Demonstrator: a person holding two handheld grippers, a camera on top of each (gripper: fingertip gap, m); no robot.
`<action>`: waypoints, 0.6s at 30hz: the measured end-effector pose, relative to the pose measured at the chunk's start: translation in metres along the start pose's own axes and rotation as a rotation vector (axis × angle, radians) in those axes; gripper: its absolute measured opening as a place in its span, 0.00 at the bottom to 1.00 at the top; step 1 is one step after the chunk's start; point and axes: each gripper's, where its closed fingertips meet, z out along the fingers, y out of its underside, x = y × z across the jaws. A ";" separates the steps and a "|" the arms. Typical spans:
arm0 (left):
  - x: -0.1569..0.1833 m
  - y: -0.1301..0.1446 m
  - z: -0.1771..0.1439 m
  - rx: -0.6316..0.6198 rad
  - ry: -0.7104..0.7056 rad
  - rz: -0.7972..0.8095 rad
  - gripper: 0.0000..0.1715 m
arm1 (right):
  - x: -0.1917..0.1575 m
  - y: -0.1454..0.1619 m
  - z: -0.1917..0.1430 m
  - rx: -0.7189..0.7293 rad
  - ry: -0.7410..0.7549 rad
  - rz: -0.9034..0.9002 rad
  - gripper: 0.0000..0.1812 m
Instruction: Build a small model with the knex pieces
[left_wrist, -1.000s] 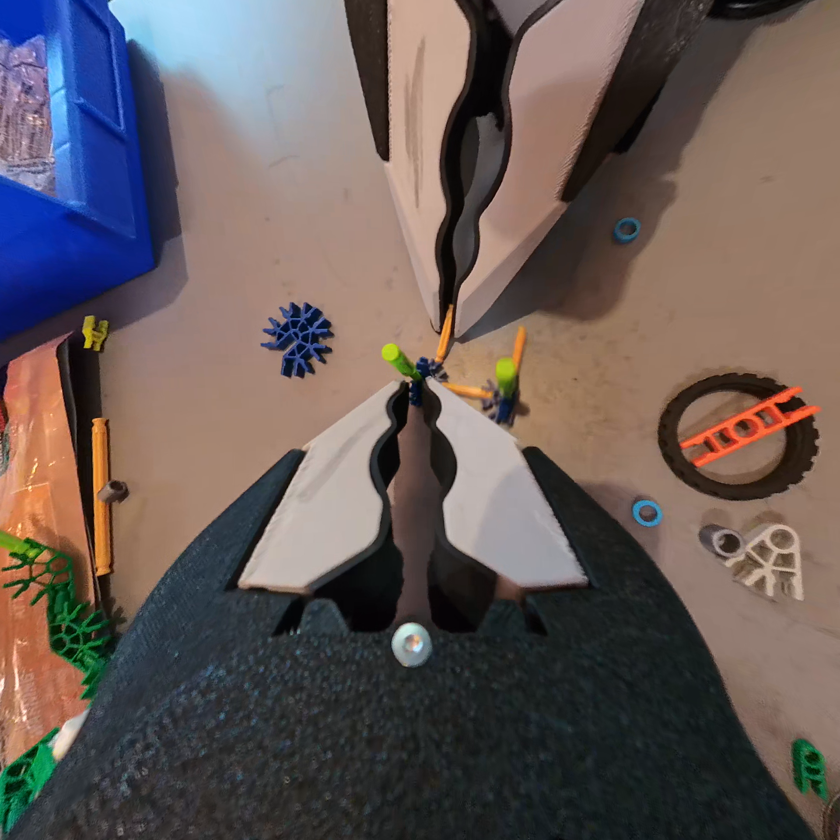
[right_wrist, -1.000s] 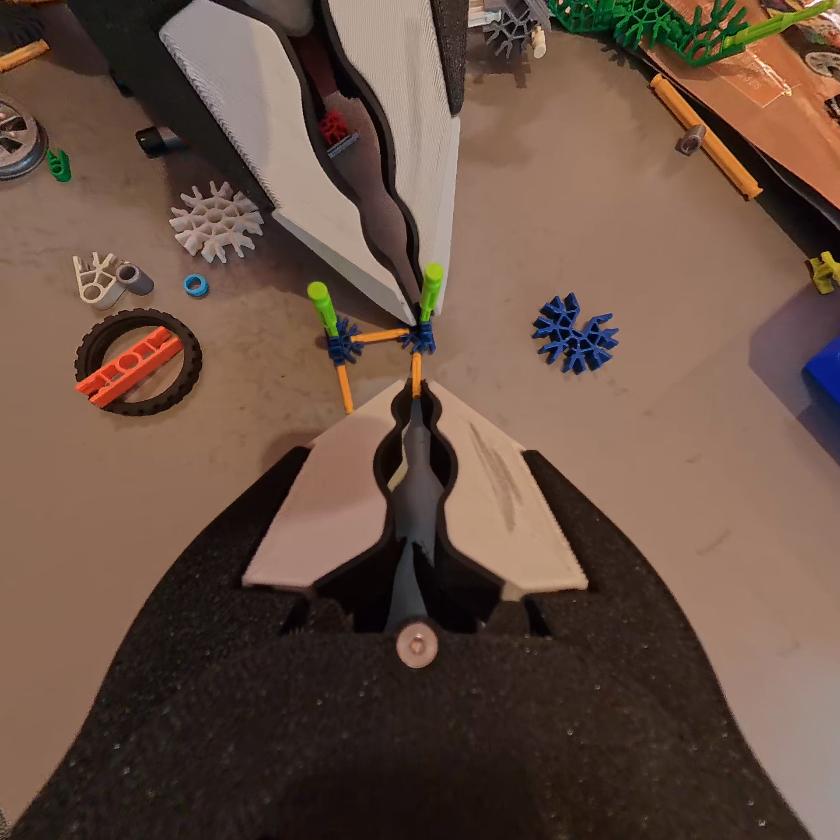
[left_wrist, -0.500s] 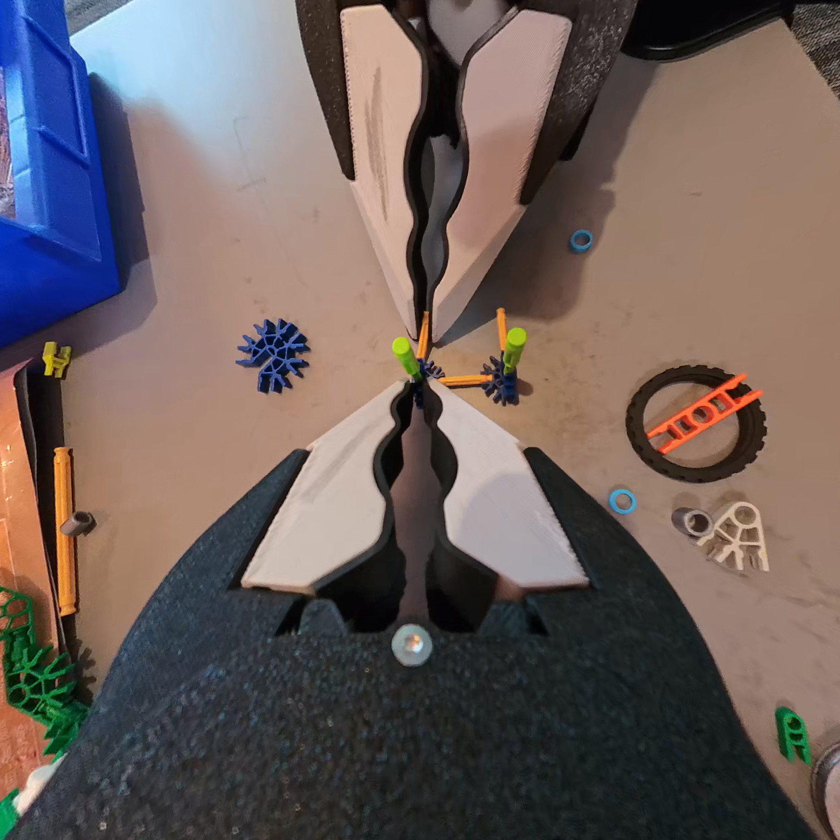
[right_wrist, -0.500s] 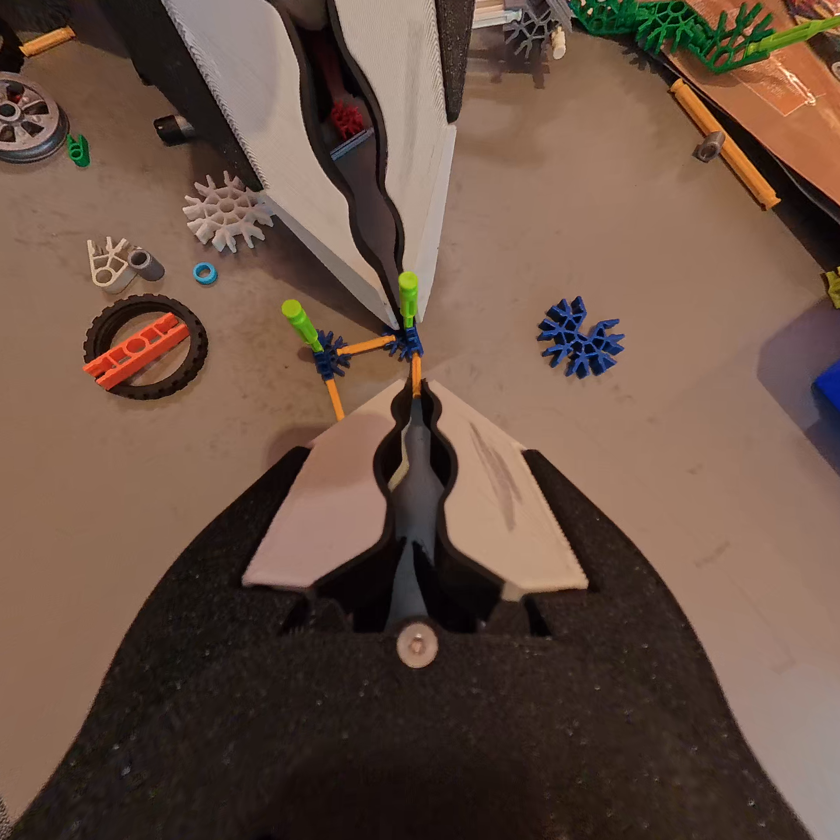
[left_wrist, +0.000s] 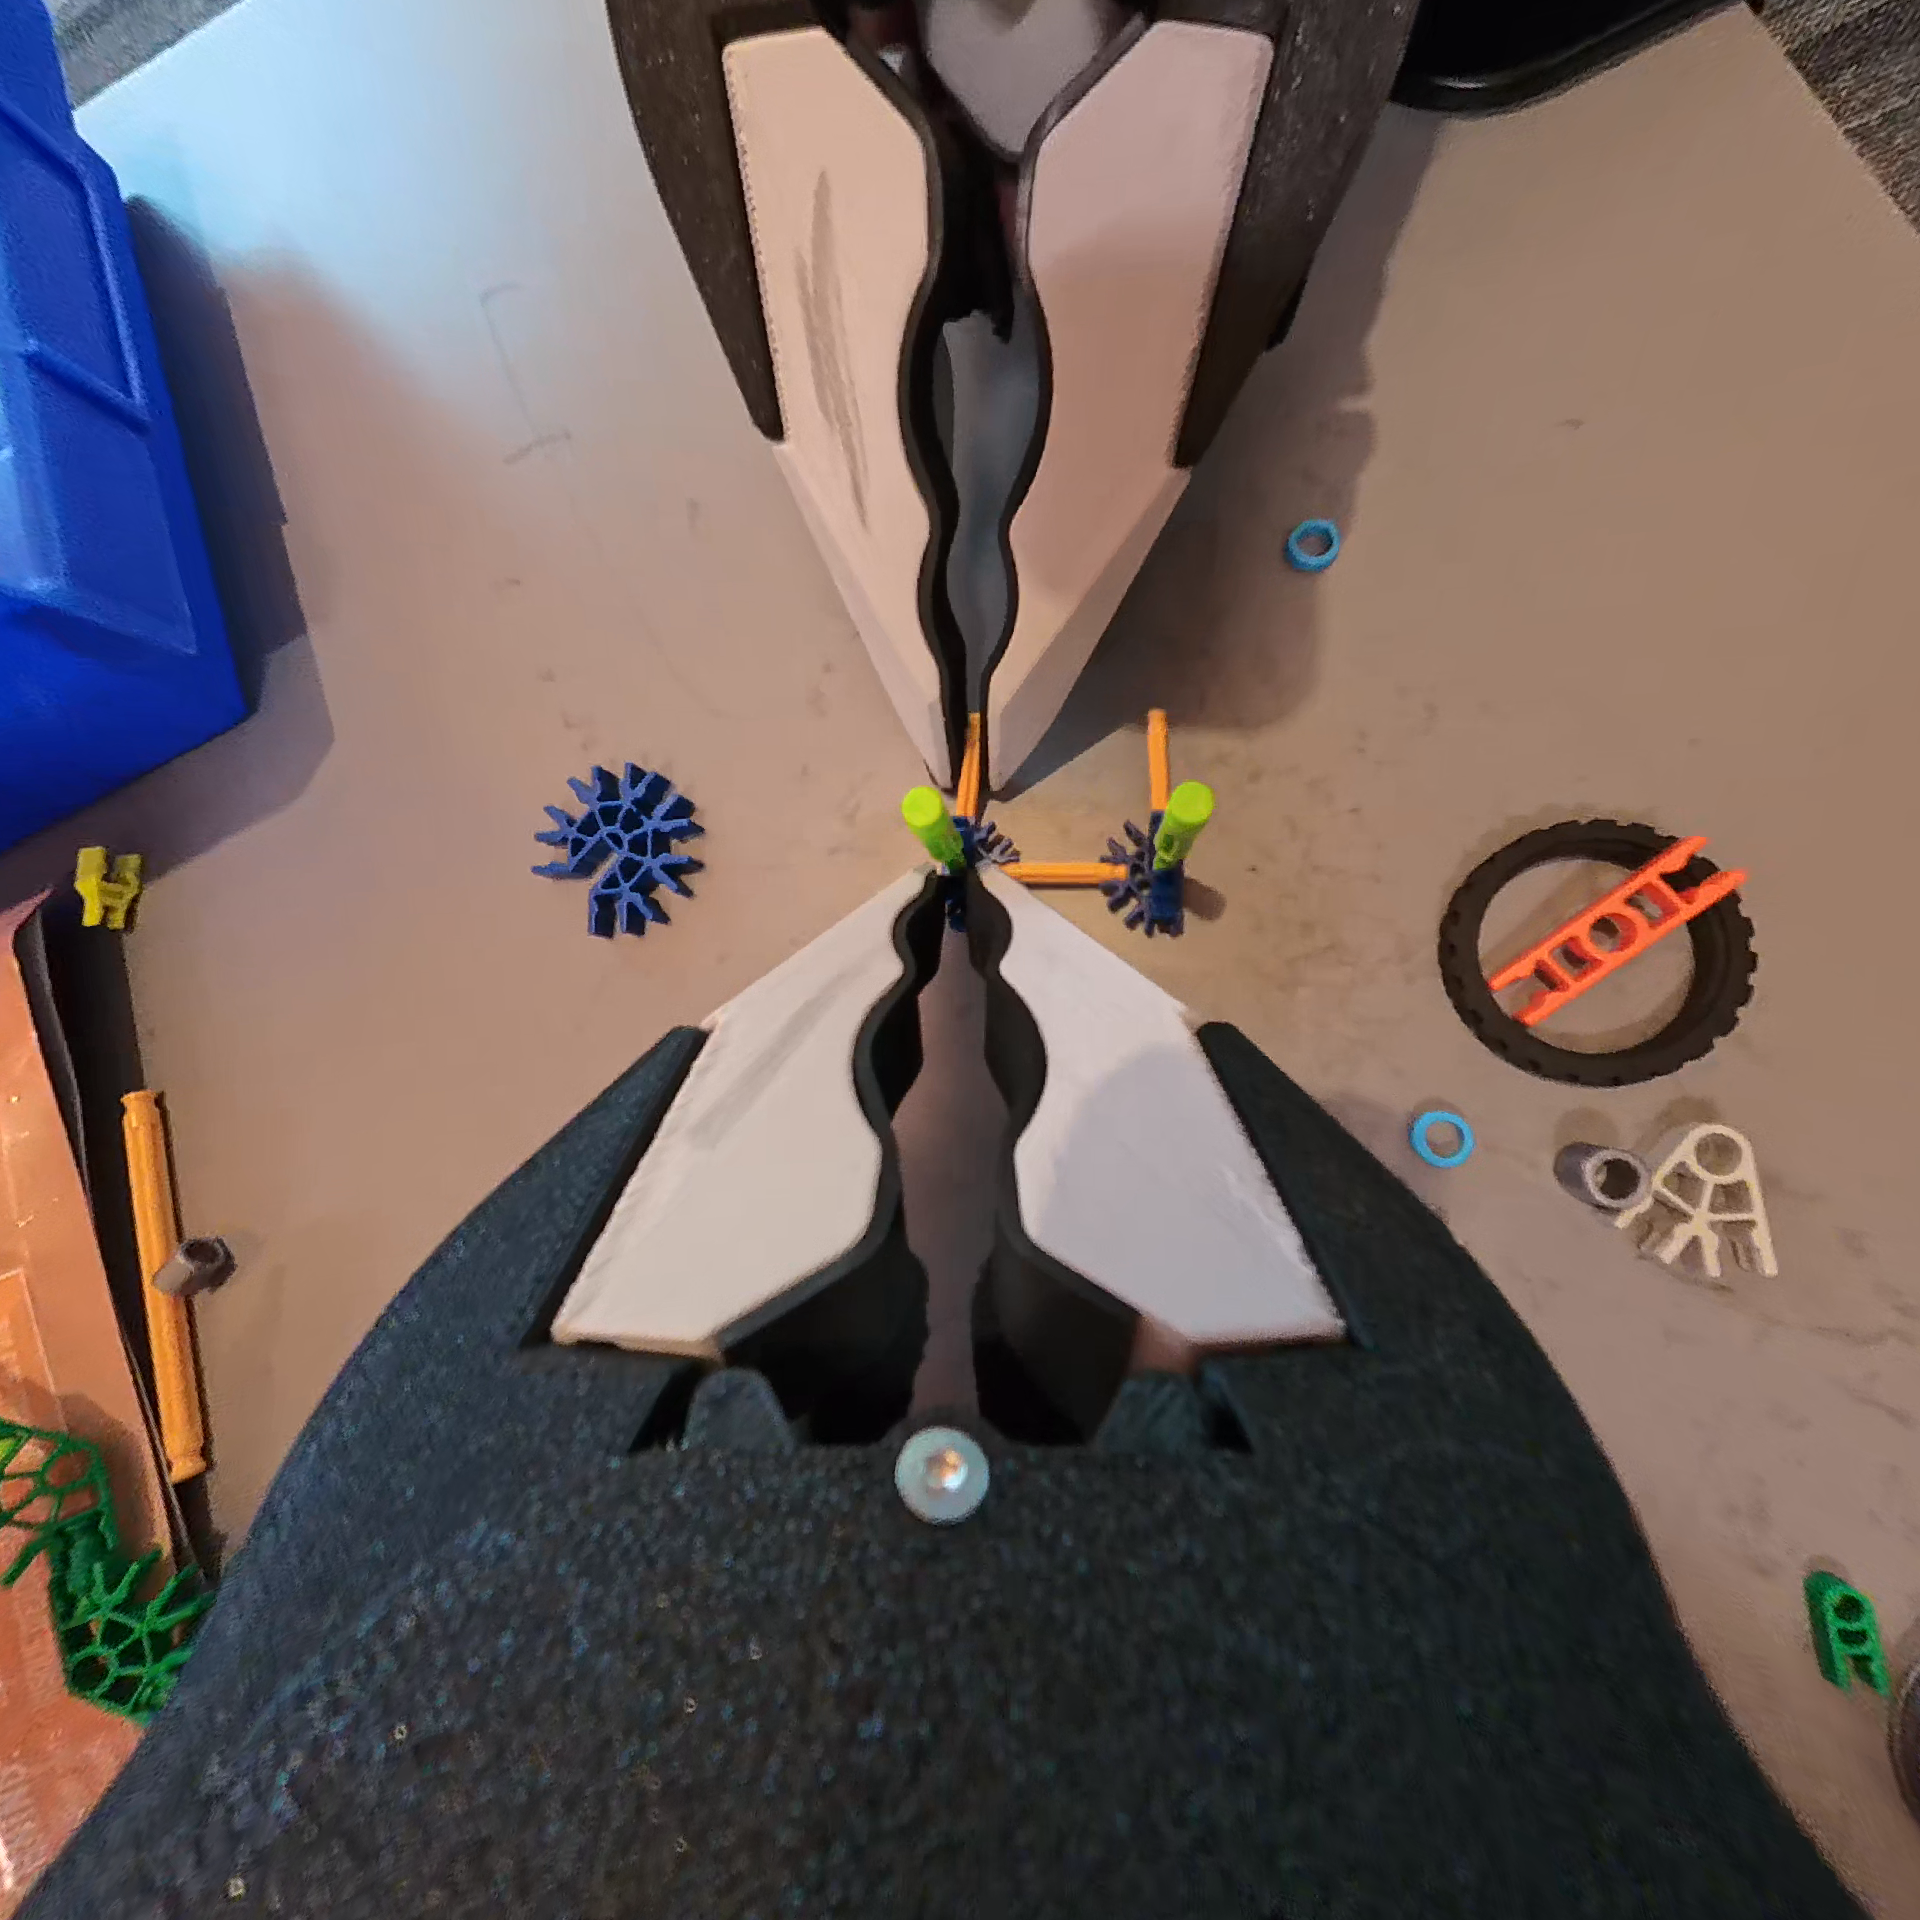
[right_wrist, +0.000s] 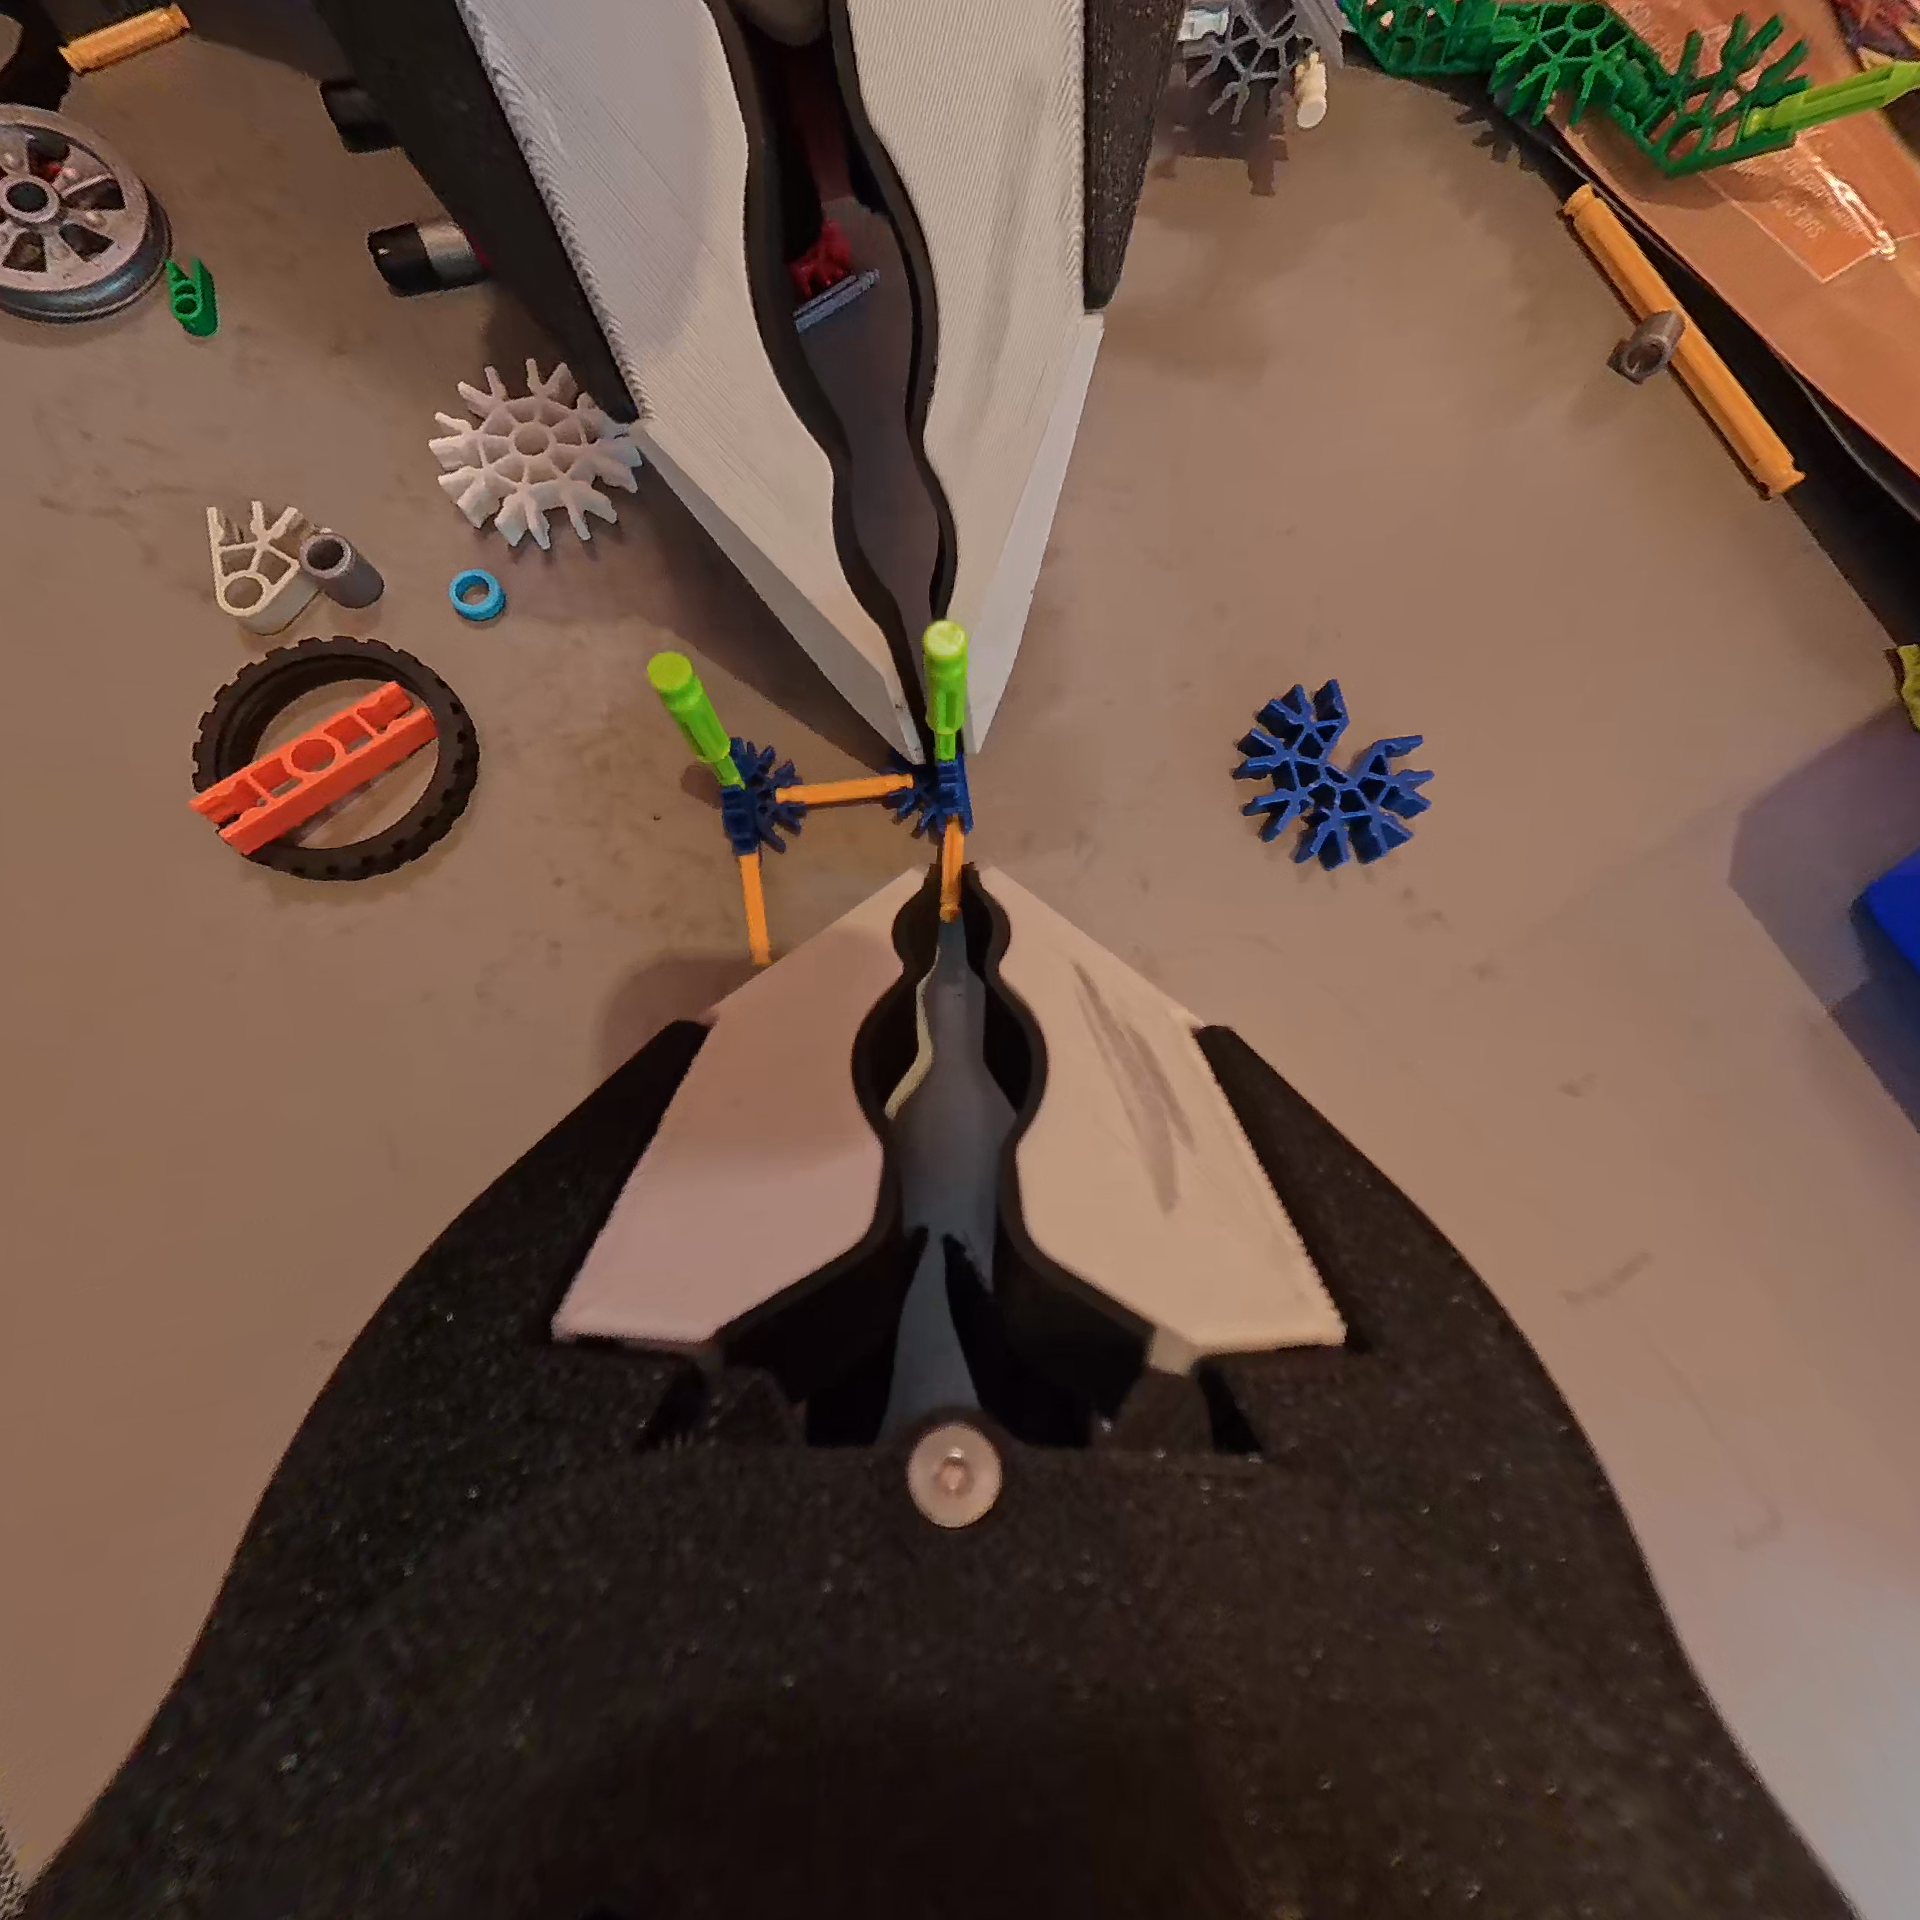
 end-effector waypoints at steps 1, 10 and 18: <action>0.000 0.000 0.001 -0.002 0.004 0.003 0.01 | 0.000 0.000 0.000 -0.001 -0.003 -0.002 0.02; 0.001 -0.002 0.001 -0.001 0.001 0.003 0.01 | -0.001 0.002 -0.002 0.004 -0.016 -0.027 0.01; 0.003 0.000 0.002 -0.007 0.024 -0.006 0.01 | -0.001 0.002 -0.001 0.003 -0.013 -0.034 0.02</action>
